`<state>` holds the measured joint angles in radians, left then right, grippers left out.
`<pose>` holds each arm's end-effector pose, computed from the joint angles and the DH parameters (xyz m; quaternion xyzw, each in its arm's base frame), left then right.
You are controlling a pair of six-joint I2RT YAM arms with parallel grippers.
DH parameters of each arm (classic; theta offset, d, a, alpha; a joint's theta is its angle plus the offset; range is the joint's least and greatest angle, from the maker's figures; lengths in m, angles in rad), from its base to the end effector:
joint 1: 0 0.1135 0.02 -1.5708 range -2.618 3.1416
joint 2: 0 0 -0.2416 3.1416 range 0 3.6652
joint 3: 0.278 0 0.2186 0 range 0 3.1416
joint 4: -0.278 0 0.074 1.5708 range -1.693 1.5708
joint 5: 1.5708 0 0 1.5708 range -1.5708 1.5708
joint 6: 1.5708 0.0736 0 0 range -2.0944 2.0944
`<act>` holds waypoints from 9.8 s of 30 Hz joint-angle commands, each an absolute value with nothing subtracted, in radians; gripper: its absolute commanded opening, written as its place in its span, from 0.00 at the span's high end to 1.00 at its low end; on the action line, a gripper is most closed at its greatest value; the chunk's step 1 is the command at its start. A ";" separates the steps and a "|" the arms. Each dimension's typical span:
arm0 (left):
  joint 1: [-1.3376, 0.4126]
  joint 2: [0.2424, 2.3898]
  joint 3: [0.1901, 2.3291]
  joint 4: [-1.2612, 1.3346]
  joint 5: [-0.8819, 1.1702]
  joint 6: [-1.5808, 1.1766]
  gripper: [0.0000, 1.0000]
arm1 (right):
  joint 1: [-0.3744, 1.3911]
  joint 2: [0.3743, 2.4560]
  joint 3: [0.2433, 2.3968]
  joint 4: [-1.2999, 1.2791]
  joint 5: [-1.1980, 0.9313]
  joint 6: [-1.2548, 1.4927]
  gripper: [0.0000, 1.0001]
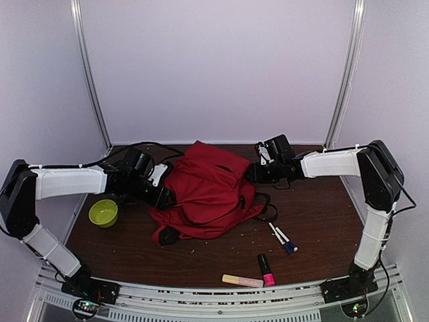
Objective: Pack the student bag
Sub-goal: Rotate the student bag at the center of the board, then pick up the pen from the corner of the board, then pick up the lower front pocket of the student bag, then place the pen in the lower front pocket of the bag, then pick up the pen from the corner of the board, then place the pen in the lower front pocket of the bag.
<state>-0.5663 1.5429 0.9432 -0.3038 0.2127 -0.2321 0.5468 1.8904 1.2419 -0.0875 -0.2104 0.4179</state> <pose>0.2541 -0.1800 0.1713 0.1905 0.9206 -0.2190 0.2611 0.3404 0.2252 0.1657 -0.1010 0.9045 0.2720 0.3126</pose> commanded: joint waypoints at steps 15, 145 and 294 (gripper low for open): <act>-0.630 1.372 1.104 -0.489 0.295 -0.207 0.22 | 1.063 1.417 0.941 -0.504 -0.238 -0.064 0.09; -0.739 1.681 1.318 -0.313 0.082 0.301 1.00 | 1.051 1.576 0.869 0.271 0.071 -0.490 1.00; -0.753 1.463 1.115 -0.016 0.156 0.101 1.00 | 0.812 1.232 0.959 -0.599 0.219 0.331 0.40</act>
<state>-0.7555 1.4830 1.0748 -0.0727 0.1478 0.0879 0.8474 1.2064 1.0702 -0.1997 0.0826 0.0345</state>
